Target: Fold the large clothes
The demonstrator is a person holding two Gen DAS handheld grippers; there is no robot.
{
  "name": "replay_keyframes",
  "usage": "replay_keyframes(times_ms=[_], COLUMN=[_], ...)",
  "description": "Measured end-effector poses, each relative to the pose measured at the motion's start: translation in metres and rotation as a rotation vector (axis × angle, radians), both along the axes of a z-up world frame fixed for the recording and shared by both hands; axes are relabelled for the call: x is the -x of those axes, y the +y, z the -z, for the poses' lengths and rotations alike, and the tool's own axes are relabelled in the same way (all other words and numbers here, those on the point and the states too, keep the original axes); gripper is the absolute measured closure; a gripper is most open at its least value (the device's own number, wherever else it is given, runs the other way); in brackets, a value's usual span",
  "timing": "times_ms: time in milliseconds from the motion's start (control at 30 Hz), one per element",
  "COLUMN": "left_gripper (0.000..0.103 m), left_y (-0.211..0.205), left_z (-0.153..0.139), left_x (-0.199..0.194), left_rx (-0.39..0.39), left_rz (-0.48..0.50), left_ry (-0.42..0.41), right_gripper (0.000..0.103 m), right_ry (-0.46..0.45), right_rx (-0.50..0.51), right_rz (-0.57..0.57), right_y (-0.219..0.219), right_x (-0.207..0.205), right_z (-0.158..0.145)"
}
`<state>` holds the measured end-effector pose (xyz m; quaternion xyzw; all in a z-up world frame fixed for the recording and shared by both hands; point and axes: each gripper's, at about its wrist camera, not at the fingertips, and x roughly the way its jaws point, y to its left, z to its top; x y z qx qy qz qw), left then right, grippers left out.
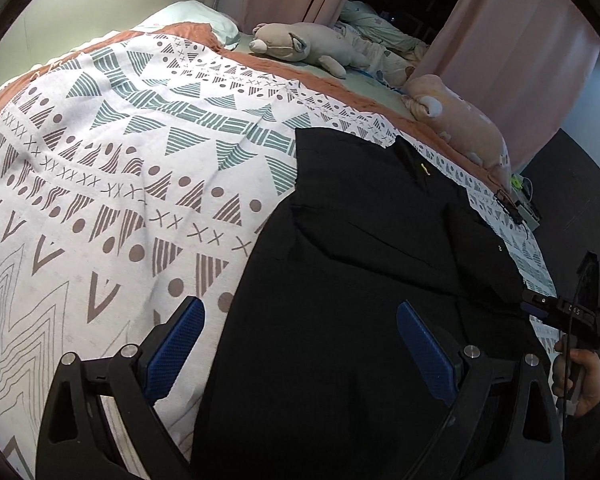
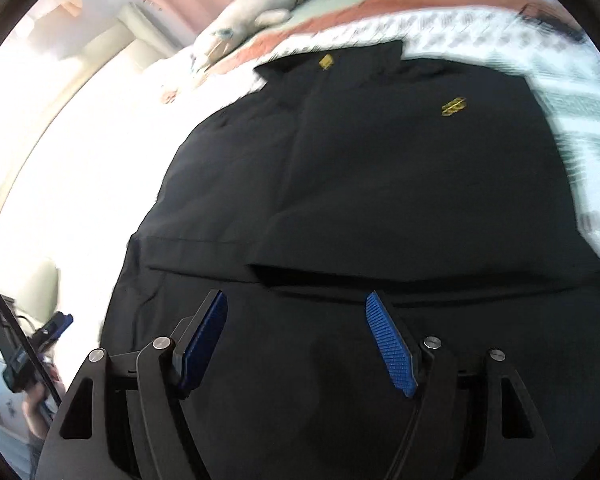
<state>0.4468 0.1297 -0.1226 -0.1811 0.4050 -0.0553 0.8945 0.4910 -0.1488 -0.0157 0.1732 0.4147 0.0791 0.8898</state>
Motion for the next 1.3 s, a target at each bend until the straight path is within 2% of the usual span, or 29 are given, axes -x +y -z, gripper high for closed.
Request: replay_keyframes(times_ms=[167,300,433,533,667,767,833,1033,1133,1267,1300], left_gripper=[0.004,0.004,0.004,0.004,0.004,0.004,0.004,0.004,0.004,0.004,0.004], left_y=[-0.022,-0.036,-0.042,-0.038,-0.028,-0.023,-0.02,-0.007,0.004,0.02,0.024], left_z=[-0.005,0.003,0.016,0.028,0.033,0.037,0.038,0.03,0.022,0.012,0.01], left_x=[0.002,0.005,0.009,0.01,0.017,0.016,0.016,0.024,0.03,0.039,0.041], left_rx=[-0.007,-0.004,-0.036,-0.012,0.024,0.042,0.04,0.072,0.085,0.113,0.109], left_rz=[-0.025,-0.042,-0.075,-0.082,-0.114,-0.111,-0.114,-0.134,-0.155,-0.171,-0.171], left_ry=[-0.022,-0.031,-0.037,-0.009,-0.022,-0.017,-0.015,-0.039,-0.051,-0.07,-0.074], right_gripper=[0.032,0.032,0.032,0.032,0.033,0.048,0.073,0.086,0.088,0.088,0.089], right_ry=[-0.007,0.022,0.073,0.097,0.148,0.178,0.148,0.092,0.056,-0.007,-0.02], right_rx=[0.089,0.114,0.155,0.206,0.239,0.254,0.252,0.274,0.225,0.234,0.236], right_rz=[0.149,0.247,0.271,0.288,0.299,0.316,0.349,0.322,0.314,0.272,0.263], right_y=[-0.067,-0.107,-0.112,-0.091,-0.099,-0.087,-0.081,-0.059,-0.048,-0.022,-0.014], right_x=[0.021,0.015,-0.008,-0.031,-0.063,-0.068,-0.067,-0.065,-0.052,-0.037,-0.022], right_z=[-0.021,-0.026,-0.02,-0.01,0.007,0.016,0.012,-0.013,-0.023,-0.045,-0.045])
